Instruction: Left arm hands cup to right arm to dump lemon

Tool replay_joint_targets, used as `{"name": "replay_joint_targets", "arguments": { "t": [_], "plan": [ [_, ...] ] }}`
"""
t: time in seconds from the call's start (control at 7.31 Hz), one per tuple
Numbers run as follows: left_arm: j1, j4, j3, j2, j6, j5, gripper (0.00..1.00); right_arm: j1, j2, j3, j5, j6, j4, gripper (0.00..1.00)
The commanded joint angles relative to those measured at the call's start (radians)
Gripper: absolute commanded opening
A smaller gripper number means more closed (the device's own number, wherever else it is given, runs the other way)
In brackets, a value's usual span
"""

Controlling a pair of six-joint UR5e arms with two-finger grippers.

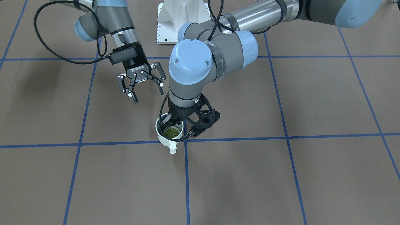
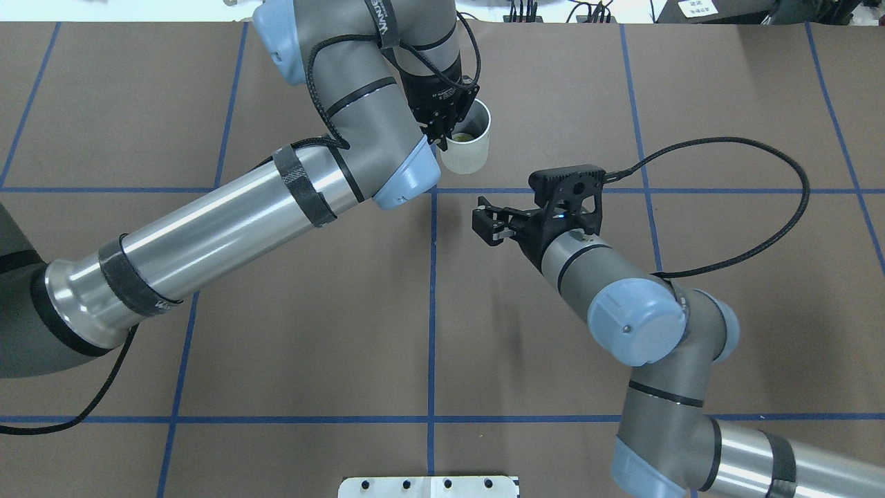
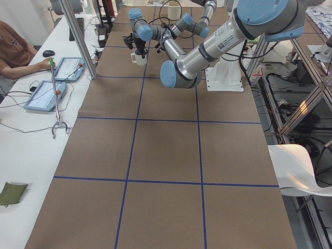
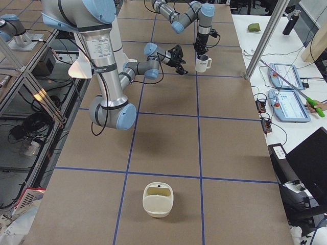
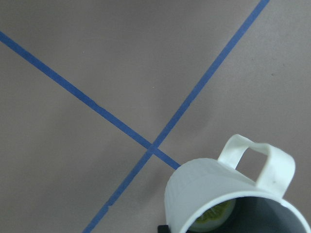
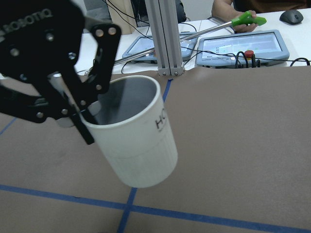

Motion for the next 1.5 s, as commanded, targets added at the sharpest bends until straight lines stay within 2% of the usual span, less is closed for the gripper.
{"name": "replay_joint_targets", "arguments": {
  "t": [0.0,0.14,0.41,1.37],
  "plan": [
    [0.008,0.001,0.004,0.001,0.004,0.008,0.00,-0.056,0.049,-0.074,-0.121,-0.005,0.003,0.95],
    [0.010,0.003,0.002,0.001,0.004,0.008,0.00,-0.056,0.049,-0.095,-0.130,-0.012,0.003,0.95],
    [0.024,0.029,0.001,-0.001,-0.004,0.008,0.00,-0.062,0.104,-0.170,-0.229,-0.008,0.003,0.96],
    [0.065,0.067,-0.012,-0.010,-0.005,-0.001,0.00,-0.062,0.112,-0.183,-0.263,-0.005,0.005,0.98]
  ]
}}
